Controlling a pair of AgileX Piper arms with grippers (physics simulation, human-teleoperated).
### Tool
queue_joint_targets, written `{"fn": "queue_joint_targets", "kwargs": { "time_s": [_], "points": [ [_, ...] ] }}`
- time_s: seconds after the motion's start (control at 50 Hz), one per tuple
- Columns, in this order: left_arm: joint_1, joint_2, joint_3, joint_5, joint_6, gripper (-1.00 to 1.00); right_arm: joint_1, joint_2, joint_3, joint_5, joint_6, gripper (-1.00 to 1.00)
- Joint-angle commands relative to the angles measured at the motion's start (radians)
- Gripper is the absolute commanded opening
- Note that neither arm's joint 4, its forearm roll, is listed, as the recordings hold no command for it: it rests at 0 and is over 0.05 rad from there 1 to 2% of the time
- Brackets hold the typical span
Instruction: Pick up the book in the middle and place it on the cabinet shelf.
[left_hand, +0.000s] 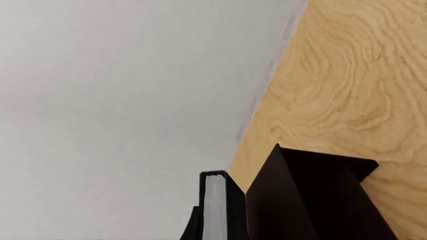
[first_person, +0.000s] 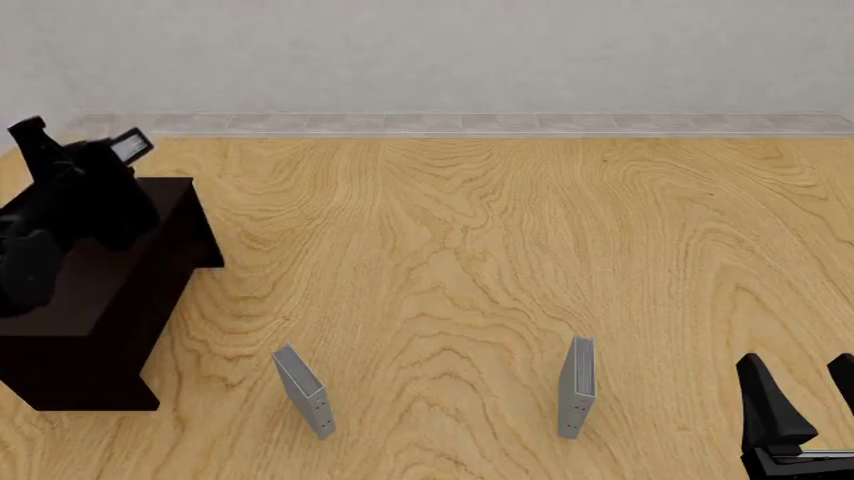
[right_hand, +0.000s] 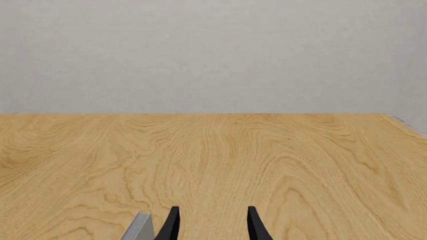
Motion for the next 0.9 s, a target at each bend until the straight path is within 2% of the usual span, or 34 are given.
{"fn": "queue_joint_targets", "kwargs": {
  "time_s": [0.02,0.7,0.72,0.9],
  "points": [
    [0.011,0.011,0.004,-0.031,0.019,-1.00,0.000,0.000,0.000,0.000,0.000,1.00],
    [0.021,0.058,0.049,-0.057,-0.021,-1.00,0.000,0.000,0.000,0.000,0.000,1.00],
    [0.018,0.051,0.047,-0.048,-0.025,1.00,0.000,0.000,0.000,0.000,0.000,1.00],
    [-0.040,-0.047,0.037,0.049,-0.072,1.00,0.001,0.000,0.000,0.000,-0.001,1.00]
  ]
}}
